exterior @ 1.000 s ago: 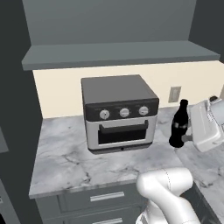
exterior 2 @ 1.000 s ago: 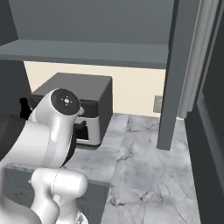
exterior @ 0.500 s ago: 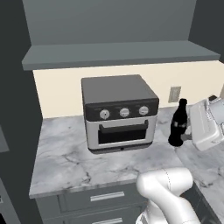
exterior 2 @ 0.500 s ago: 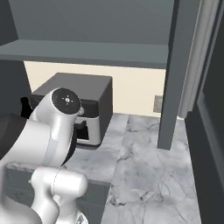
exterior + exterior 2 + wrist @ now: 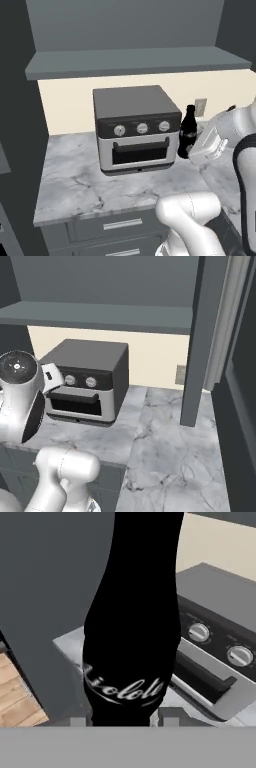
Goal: Pick the can, bottled drink from the counter and place them in the open cabinet.
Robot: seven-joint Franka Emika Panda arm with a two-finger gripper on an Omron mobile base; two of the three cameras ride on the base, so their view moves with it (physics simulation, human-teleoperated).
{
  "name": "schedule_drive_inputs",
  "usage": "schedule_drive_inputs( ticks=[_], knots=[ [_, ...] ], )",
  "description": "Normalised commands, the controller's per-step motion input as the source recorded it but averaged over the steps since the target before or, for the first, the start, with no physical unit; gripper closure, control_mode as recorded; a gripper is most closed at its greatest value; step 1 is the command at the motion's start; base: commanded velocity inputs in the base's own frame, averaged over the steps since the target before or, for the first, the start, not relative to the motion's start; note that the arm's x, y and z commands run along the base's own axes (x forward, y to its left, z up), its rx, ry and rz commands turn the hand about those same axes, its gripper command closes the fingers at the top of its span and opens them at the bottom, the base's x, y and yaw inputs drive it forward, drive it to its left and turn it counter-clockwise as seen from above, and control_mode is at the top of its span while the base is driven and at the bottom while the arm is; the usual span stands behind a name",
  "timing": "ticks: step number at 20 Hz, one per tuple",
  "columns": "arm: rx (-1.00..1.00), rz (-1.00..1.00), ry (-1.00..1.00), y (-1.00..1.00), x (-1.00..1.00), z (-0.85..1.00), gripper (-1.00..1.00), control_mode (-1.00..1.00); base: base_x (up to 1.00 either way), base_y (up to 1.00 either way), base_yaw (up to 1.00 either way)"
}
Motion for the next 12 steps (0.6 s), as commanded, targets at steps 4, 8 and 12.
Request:
schedule_drive_inputs(
  ticks=[4, 8, 12],
  knots=[
    [0.00, -0.38, 0.02, 0.06, 0.39, 0.14, 1.00, -1.00, 0.00, 0.00, 0.00],
    [0.00, -0.37, 0.03, 0.15, 0.52, 0.36, 1.00, -1.00, 0.00, 0.00, 0.00],
    [0.00, -0.40, 0.03, 0.19, 0.32, 0.54, 1.00, -1.00, 0.00, 0.00, 0.00]
  ],
)
